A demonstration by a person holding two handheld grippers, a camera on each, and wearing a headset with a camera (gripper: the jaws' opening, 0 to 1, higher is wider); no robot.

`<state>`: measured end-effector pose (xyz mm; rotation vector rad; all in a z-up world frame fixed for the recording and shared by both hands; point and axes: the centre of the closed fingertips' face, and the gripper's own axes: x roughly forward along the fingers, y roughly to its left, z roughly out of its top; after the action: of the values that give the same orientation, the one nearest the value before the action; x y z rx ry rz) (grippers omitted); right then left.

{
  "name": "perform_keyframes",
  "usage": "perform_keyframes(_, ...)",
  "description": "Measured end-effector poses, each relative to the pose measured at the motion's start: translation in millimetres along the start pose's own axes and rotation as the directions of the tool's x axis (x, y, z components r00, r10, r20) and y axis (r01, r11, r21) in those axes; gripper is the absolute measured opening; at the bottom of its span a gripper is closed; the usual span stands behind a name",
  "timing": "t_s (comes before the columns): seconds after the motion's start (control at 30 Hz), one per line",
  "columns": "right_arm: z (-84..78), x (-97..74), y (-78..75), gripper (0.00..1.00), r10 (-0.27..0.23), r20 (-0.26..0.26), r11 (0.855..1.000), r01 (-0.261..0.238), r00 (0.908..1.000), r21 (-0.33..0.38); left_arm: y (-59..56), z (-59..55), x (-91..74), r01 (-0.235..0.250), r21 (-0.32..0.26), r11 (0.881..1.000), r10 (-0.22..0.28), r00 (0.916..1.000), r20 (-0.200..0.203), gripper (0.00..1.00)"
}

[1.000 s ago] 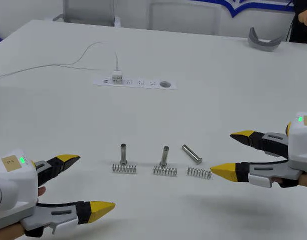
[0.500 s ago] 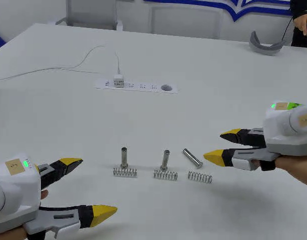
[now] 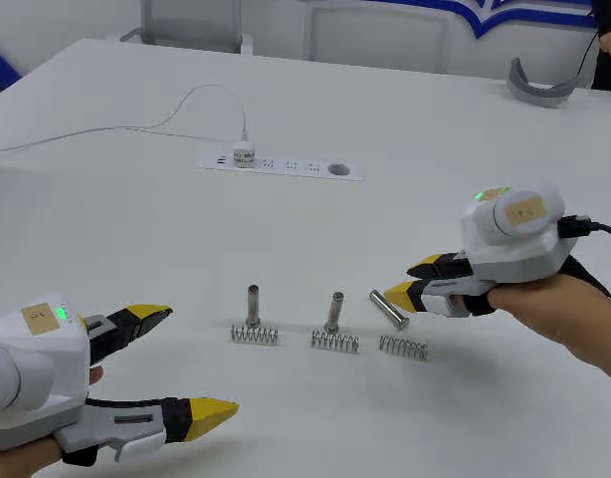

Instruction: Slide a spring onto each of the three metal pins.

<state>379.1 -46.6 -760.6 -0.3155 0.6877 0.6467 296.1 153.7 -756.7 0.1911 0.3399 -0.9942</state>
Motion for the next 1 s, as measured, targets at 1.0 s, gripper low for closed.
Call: perform_keyframes(1.0,-22.4,40.2,-4.7,0.1,-0.013,-0.222,0.994,0.036,0.9749,0.102,-0.9,-3.3,0.8,0.003,-0.005,1.0,-0.003,1.0,-0.002,0.79)
